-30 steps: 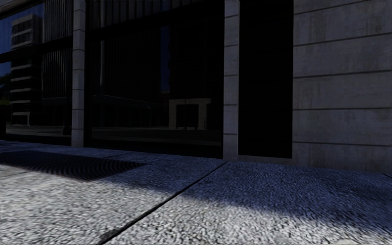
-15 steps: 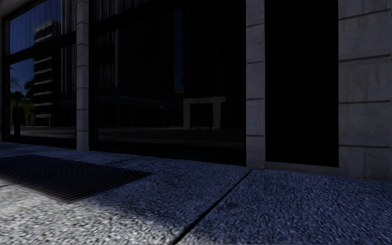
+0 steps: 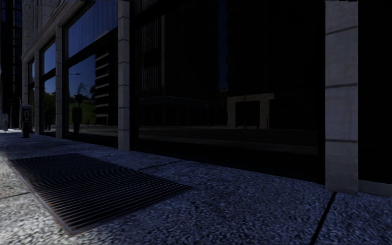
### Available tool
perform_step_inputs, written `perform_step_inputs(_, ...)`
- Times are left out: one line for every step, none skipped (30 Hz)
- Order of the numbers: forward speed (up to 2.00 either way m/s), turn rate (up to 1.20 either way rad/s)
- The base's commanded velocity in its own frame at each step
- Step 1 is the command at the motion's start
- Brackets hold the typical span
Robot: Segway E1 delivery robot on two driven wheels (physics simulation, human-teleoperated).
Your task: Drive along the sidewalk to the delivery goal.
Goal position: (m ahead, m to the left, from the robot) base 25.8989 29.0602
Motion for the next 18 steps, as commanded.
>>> perform_step_inputs(1.5,0.66)
perform_step_inputs(1.49,0.67)
perform_step_inputs(1.48,0.67)
perform_step_inputs(1.48,0.67)
perform_step_inputs(1.48,0.67)
perform_step_inputs(1.48,0.67)
perform_step_inputs(1.48,0.67)
perform_step_inputs(1.48,0.67)
perform_step_inputs(1.48,0.67)
perform_step_inputs(1.48,0.67)
perform_step_inputs(1.48,0.67)
perform_step_inputs(2.0,0.67)
perform_step_inputs(2.0,0.67)
perform_step_inputs(2.0,0.67)
perform_step_inputs(2.0,0.67)
perform_step_inputs(2.0,0.67)
perform_step_inputs(2.0,0.67)
perform_step_inputs(2.0,0.67)
